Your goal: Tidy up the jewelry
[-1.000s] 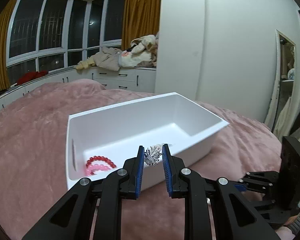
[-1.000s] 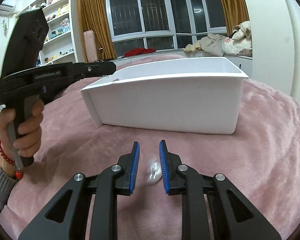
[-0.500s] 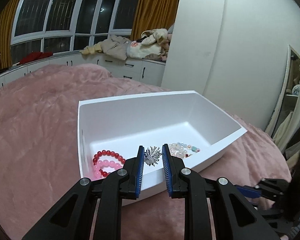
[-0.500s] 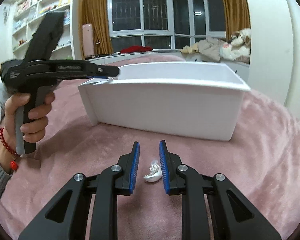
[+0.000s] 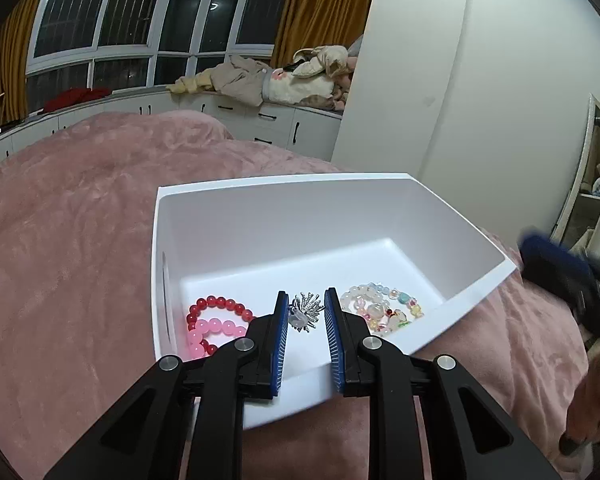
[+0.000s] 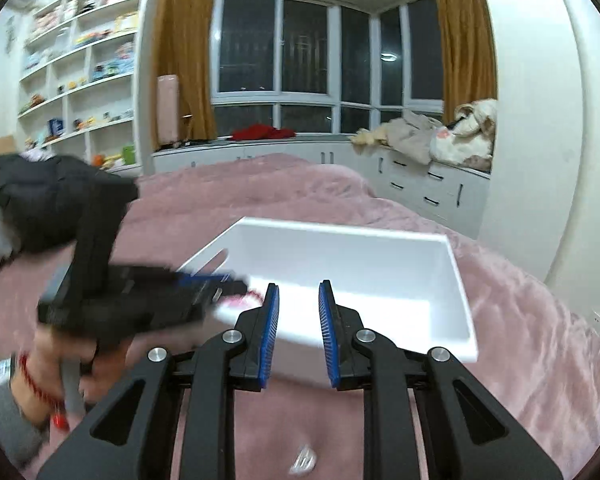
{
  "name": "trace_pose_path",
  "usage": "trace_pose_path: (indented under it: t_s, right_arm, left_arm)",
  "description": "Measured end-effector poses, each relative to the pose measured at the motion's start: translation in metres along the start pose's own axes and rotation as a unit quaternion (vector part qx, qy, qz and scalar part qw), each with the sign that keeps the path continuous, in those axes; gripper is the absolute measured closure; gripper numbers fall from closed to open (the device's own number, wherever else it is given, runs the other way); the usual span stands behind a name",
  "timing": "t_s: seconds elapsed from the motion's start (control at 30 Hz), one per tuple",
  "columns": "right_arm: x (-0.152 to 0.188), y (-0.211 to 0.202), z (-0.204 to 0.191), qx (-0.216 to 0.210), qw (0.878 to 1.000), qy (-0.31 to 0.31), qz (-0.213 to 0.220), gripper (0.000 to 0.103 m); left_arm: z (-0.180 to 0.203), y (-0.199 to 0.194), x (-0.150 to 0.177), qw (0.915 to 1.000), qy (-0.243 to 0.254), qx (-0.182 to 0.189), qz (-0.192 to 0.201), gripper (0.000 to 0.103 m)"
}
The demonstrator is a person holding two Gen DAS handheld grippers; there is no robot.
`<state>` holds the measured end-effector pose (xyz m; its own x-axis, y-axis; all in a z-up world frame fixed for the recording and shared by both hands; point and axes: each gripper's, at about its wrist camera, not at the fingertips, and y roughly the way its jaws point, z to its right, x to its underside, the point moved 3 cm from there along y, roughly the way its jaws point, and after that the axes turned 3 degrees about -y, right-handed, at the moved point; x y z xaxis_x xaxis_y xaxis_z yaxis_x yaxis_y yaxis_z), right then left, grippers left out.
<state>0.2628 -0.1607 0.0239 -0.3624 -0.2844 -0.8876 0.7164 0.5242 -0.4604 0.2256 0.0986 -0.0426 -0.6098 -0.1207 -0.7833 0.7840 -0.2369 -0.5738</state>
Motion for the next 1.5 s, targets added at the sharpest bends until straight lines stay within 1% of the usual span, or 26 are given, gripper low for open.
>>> trace_pose_path:
  t_s: [0.1, 0.23, 0.37, 0.5, 0.53, 0.57, 0.6, 0.63, 0.7, 0.73, 0.77, 0.8, 0.83, 0.87, 0.9, 0.93, 0.97, 1.0, 1.03, 1.17, 1.27, 1.3, 1.33, 1.4, 1.47, 1.5]
  right_arm:
    - [-0.01, 0.033, 0.013, 0.029, 0.999, 0.007, -0.034, 0.082]
    - [-0.007, 0.061, 0.023, 0.054, 0.996, 0.01, -0.072, 0.082]
    - [0.003, 0.076, 0.032, 0.052, 0.994, 0.022, -0.097, 0.082]
    - [0.016, 0.096, 0.039, 0.053, 0.989, 0.035, -0.135, 0.082]
    - [0.018, 0.099, 0.039, 0.051, 0.988, 0.036, -0.139, 0.082]
    - [0.019, 0.101, 0.037, 0.053, 0.988, 0.035, -0.141, 0.082]
    - [0.02, 0.102, 0.037, 0.054, 0.988, 0.038, -0.141, 0.082]
    - [0.02, 0.105, 0.036, 0.052, 0.988, 0.041, -0.142, 0.08]
    - [0.02, 0.107, 0.033, 0.051, 0.987, 0.04, -0.144, 0.073]
    - [0.021, 0.108, 0.032, 0.05, 0.987, 0.041, -0.145, 0.062]
    - [0.021, 0.108, 0.032, 0.049, 0.987, 0.046, -0.144, 0.049]
    - [0.02, 0.107, 0.032, 0.048, 0.988, 0.048, -0.14, 0.045]
    - [0.019, 0.104, 0.033, 0.048, 0.989, 0.05, -0.132, 0.042]
    - [0.017, 0.1, 0.033, 0.045, 0.99, 0.055, -0.123, 0.033]
    - [0.016, 0.096, 0.035, 0.05, 0.99, 0.06, -0.115, 0.026]
    - [0.014, 0.089, 0.038, 0.055, 0.991, 0.064, -0.104, 0.015]
    - [0.013, 0.085, 0.039, 0.056, 0.991, 0.066, -0.099, 0.009]
    - [0.012, 0.079, 0.041, 0.055, 0.992, 0.069, -0.093, 0.005]
    - [0.01, 0.07, 0.042, 0.052, 0.992, 0.07, -0.086, 0.005]
    - [0.0, 0.041, 0.042, 0.039, 0.995, 0.06, -0.072, 0.005]
    - [-0.006, 0.022, 0.036, 0.039, 0.996, 0.035, -0.073, 0.005]
    - [-0.006, 0.017, 0.033, 0.039, 0.996, 0.027, -0.074, 0.005]
    - [-0.006, 0.011, 0.029, 0.036, 0.996, 0.016, -0.077, 0.005]
    - [-0.002, 0.001, 0.022, 0.052, 0.995, -0.002, -0.089, 0.005]
    - [-0.001, -0.008, 0.021, 0.053, 0.994, 0.004, -0.09, 0.005]
    - [-0.001, -0.012, 0.021, 0.048, 0.994, 0.015, -0.092, 0.005]
  left_arm:
    - [0.0, 0.004, -0.002, 1.0, 0.002, -0.008, -0.002, 0.08]
    - [-0.001, 0.007, -0.003, 1.0, 0.001, -0.004, -0.003, 0.08]
    - [0.002, 0.011, -0.006, 0.9999, -0.001, -0.01, -0.006, 0.08]
    - [0.004, 0.018, -0.007, 0.9996, -0.001, -0.02, -0.02, 0.079]
    - [0.002, 0.018, -0.007, 0.9996, -0.006, -0.02, -0.021, 0.072]
    - [0.002, 0.017, -0.007, 0.9997, -0.008, -0.012, -0.02, 0.062]
    - [0.004, 0.016, -0.007, 0.9998, -0.005, -0.001, -0.019, 0.055]
    - [0.007, 0.016, -0.006, 0.9998, 0.001, -0.001, -0.02, 0.052]
    - [0.015, 0.016, -0.005, 0.9995, 0.017, -0.022, -0.013, 0.043]
    - [0.016, 0.016, -0.004, 0.9994, 0.02, -0.025, -0.012, 0.041]
    - [0.016, 0.015, -0.004, 0.9993, 0.021, -0.028, -0.009, 0.033]
    - [0.015, 0.013, -0.004, 0.9994, 0.017, -0.028, -0.006, 0.026]
    - [0.013, 0.011, -0.005, 0.9996, 0.009, -0.027, -0.003, 0.025]
    - [0.012, 0.01, -0.005, 0.9997, 0.003, -0.023, -0.003, 0.025]
    - [0.011, 0.008, -0.005, 0.9998, -0.001, -0.021, -0.003, 0.024]
    - [0.011, 0.006, -0.006, 0.9998, -0.003, -0.022, -0.001, 0.022]
    - [0.012, 0.002, -0.007, 0.9997, -0.004, -0.022, 0.002, 0.016]
    - [0.013, -0.003, -0.009, 0.9997, -0.003, -0.024, 0.01, 0.01]
    - [0.014, -0.009, -0.01, 0.9996, -0.004, -0.022, 0.018, 0.009]
    - [0.022, -0.03, -0.016, 0.9993, -0.002, -0.021, 0.03, 0.008]
    - [0.027, -0.047, -0.016, 0.999, 0.002, -0.027, 0.035, 0.004]
    - [0.028, -0.053, -0.015, 0.9987, 0.002, -0.037, 0.035, 0.004]
    - [0.028, -0.056, -0.013, 0.9984, 0.001, -0.046, 0.032, 0.004]
    - [0.026, -0.064, -0.007, 0.9976, -0.006, -0.065, 0.023, 0.004]
    - [0.023, -0.07, 0.004, 0.9966, -0.021, -0.08, 0.008, 0.004]
    - [0.023, -0.072, 0.009, 0.9964, -0.024, -0.081, 0.004, 0.004]
